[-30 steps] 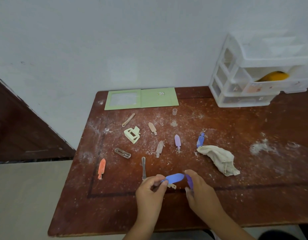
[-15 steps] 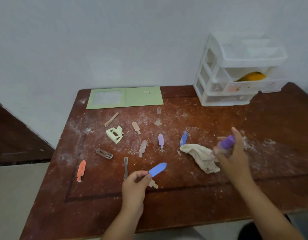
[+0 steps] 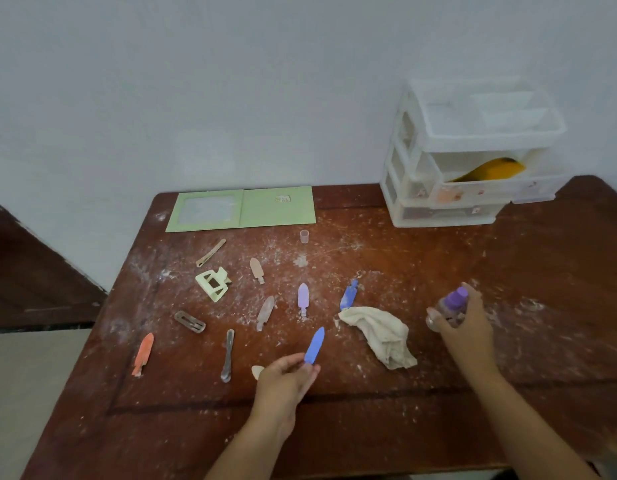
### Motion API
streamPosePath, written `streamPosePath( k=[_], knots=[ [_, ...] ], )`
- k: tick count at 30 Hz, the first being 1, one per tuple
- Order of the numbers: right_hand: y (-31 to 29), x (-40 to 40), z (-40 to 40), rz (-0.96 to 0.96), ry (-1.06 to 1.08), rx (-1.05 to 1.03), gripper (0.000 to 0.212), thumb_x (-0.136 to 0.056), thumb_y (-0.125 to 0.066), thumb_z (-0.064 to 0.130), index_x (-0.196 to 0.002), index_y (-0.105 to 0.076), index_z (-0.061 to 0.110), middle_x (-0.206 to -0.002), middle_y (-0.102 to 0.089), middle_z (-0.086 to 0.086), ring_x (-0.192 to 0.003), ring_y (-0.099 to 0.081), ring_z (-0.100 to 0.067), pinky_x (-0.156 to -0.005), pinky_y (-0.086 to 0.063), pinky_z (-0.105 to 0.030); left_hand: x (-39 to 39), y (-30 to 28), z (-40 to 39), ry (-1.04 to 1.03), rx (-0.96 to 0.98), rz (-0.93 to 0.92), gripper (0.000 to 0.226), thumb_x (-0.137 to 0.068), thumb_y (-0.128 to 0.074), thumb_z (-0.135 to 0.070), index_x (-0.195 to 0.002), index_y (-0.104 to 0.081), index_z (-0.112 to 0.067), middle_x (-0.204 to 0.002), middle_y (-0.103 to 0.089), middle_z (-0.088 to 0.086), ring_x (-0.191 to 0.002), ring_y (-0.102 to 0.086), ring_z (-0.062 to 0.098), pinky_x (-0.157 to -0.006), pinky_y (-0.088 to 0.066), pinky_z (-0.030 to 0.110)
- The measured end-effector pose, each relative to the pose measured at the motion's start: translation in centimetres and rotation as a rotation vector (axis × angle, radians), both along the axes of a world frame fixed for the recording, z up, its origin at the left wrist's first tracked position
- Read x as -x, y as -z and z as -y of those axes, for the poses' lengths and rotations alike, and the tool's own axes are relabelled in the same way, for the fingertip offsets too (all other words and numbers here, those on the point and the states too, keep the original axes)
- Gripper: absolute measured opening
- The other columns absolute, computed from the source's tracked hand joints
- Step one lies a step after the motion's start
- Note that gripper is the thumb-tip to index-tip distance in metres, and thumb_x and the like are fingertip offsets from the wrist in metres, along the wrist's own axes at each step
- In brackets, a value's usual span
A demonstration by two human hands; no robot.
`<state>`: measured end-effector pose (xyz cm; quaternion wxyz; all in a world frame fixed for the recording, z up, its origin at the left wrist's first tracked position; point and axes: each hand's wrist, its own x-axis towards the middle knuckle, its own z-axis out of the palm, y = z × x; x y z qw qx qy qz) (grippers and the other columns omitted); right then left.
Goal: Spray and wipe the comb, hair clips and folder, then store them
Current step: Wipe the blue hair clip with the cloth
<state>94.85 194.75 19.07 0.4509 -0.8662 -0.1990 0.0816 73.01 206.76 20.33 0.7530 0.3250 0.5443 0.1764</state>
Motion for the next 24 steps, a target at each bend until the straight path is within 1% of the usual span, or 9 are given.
streamPosePath(
  k=[3, 5, 7, 9, 12, 15, 18, 21, 24],
  knots=[
    [-0.2, 0.8, 1.0, 0.23, 0.029, -0.012, 0.057, -0.078, -0.068, 0.012, -0.127, -0.042, -0.003, -0.123, -0.05, -0.027, -0.116, -0.045, -0.037, -0.101, -0.032, -0.038, -0.1, -0.2, 0.4, 0.043, 0.001, -0.022, 0.015, -0.086, -0.045, 0.015, -0.082, -0.054, 0.004, -0.086, -0.052, 0.009, -0.076, -0.06, 0.019, -0.051, -0.053, 0.012],
    [-0.3, 2.2, 1.6, 0.582, -0.032, -0.118, 0.039, -0.081, -0.056, 0.019, -0.113, -0.049, -0.002, -0.105, -0.056, -0.032, -0.105, -0.047, -0.034, -0.104, -0.027, -0.024, 0.0, -0.2, 0.5, 0.048, -0.003, -0.034, 0.015, -0.086, -0.046, 0.014, -0.082, -0.053, 0.001, -0.088, -0.055, 0.012, -0.075, -0.061, 0.02, -0.05, -0.054, 0.013],
    [-0.1, 3.5, 1.1, 0.734, -0.203, -0.222, 0.026, -0.088, -0.046, 0.024, -0.102, -0.05, 0.002, -0.093, -0.06, -0.026, -0.097, -0.048, -0.027, -0.102, -0.029, -0.016, 0.2, -0.4, 0.8, 0.084, -0.021, -0.058, 0.012, -0.086, -0.049, 0.011, -0.085, -0.052, 0.0, -0.084, -0.059, 0.013, -0.069, -0.064, 0.019, -0.048, -0.054, 0.013],
    [0.9, 4.1, -0.5, 0.72, -0.396, -0.181, 0.024, -0.089, -0.043, 0.025, -0.097, -0.053, 0.005, -0.09, -0.062, -0.019, -0.094, -0.049, -0.023, -0.094, -0.038, -0.023, 0.1, -0.7, 0.9, 0.114, -0.049, -0.075, 0.009, -0.085, -0.052, 0.008, -0.087, -0.054, -0.002, -0.08, -0.062, 0.011, -0.058, -0.067, 0.013, -0.047, -0.053, 0.013],
    [2.6, 3.9, -3.2, 0.62, -0.472, 0.177, 0.035, -0.078, -0.058, 0.029, -0.105, -0.059, 0.006, -0.098, -0.063, -0.014, -0.095, -0.056, -0.03, -0.08, -0.047, -0.04, 0.1, -1.1, 1.0, 0.13, -0.096, -0.069, 0.011, -0.084, -0.056, 0.006, -0.084, -0.056, -0.005, -0.077, -0.064, 0.008, -0.054, -0.066, 0.008, -0.049, -0.052, 0.012],
    [2.9, 3.7, -4.2, 0.368, -0.504, 0.511, 0.044, -0.083, -0.06, 0.032, -0.122, -0.055, 0.011, -0.113, -0.058, -0.012, -0.106, -0.051, -0.035, -0.085, -0.042, -0.041, 0.2, -1.6, 1.2, 0.102, -0.106, -0.048, 0.012, -0.082, -0.058, 0.006, -0.082, -0.058, -0.006, -0.077, -0.065, 0.008, -0.051, -0.067, 0.007, -0.049, -0.052, 0.012],
    [2.0, 4.2, -4.1, 0.215, -0.469, 0.24, 0.041, -0.083, -0.052, 0.023, -0.118, -0.058, 0.002, -0.109, -0.062, -0.021, -0.103, -0.055, -0.037, -0.084, -0.041, -0.038, 0.4, -1.7, 1.2, 0.075, -0.128, -0.062, 0.011, -0.081, -0.06, 0.004, -0.084, -0.06, -0.007, -0.078, -0.066, 0.008, -0.059, -0.067, 0.01, -0.05, -0.052, 0.012],
    [0.7, 5.0, -3.2, 0.079, -0.605, -0.016, 0.05, -0.085, -0.055, 0.016, -0.132, -0.042, 0.028, -0.118, -0.057, -0.006, -0.107, -0.051, -0.015, -0.088, -0.036, -0.016, 0.3, -1.9, 1.2, 0.058, -0.156, -0.053, 0.01, -0.083, -0.06, 0.002, -0.082, -0.061, -0.008, -0.076, -0.067, 0.008, -0.055, -0.068, 0.008, -0.05, -0.052, 0.012],
    [-0.8, 7.0, -2.9, 0.293, -0.921, -0.133, 0.051, -0.083, -0.043, 0.024, -0.129, -0.033, 0.046, -0.114, -0.046, 0.006, -0.101, -0.042, -0.001, -0.088, -0.03, -0.004, -0.3, -2.7, 1.6, 0.099, -0.208, 0.007, 0.015, -0.087, -0.054, 0.0, -0.082, -0.066, -0.007, -0.064, -0.071, 0.0, -0.056, -0.068, 0.004, -0.051, -0.051, 0.011]
  ],
)
